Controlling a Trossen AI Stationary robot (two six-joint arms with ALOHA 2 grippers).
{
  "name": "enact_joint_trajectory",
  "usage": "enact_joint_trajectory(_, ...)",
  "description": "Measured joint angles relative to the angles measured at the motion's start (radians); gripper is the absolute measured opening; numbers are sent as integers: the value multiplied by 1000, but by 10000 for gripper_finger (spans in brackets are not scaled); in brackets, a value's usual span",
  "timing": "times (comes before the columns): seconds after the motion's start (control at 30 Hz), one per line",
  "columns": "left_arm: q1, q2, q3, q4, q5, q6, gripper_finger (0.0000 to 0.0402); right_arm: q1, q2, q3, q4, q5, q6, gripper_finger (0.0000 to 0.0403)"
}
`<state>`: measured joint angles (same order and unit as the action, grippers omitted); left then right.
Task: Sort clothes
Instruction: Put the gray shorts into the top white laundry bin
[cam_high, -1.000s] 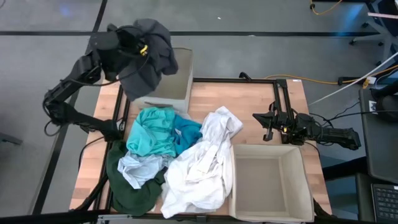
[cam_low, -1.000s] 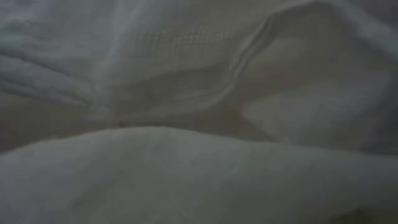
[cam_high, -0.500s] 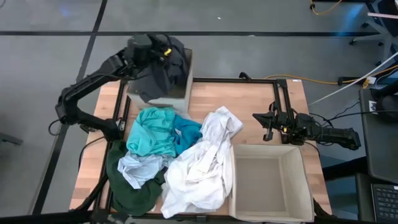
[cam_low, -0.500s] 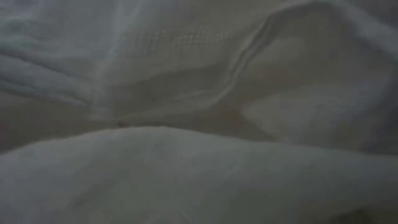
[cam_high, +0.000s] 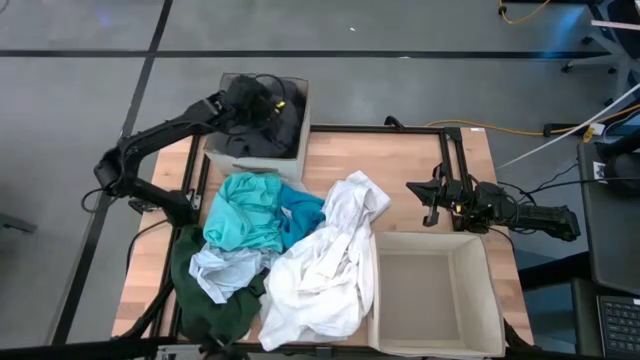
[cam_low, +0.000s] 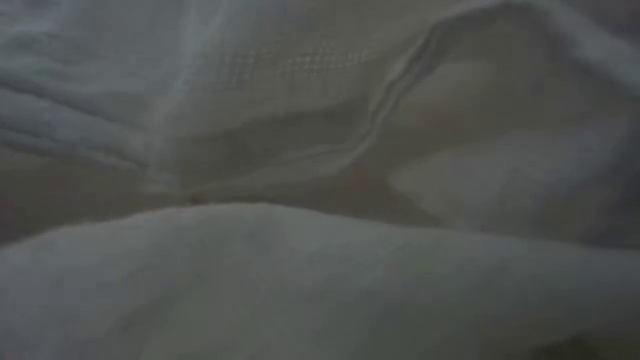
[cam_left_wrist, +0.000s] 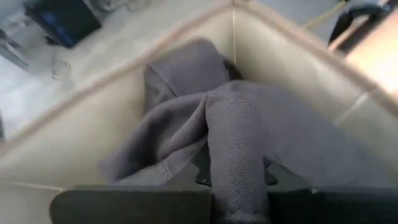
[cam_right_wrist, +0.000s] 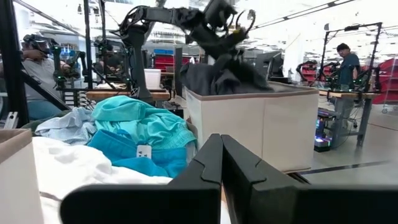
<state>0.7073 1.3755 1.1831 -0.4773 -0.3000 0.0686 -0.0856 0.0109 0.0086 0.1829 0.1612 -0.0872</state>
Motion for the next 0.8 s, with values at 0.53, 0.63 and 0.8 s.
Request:
enact_joint_trajectory(0.53,51,8,-214,69,32,-115,34,0,0,0,-7,64,0,5)
enact_joint_trajectory(0.63,62,8,-221,64,56,-141,58,0,0,0,-7,64,0,5)
enact_joint_trajectory(0.8,67,8,-214,61,87,-145,133,0,0,0,-7,64,0,5)
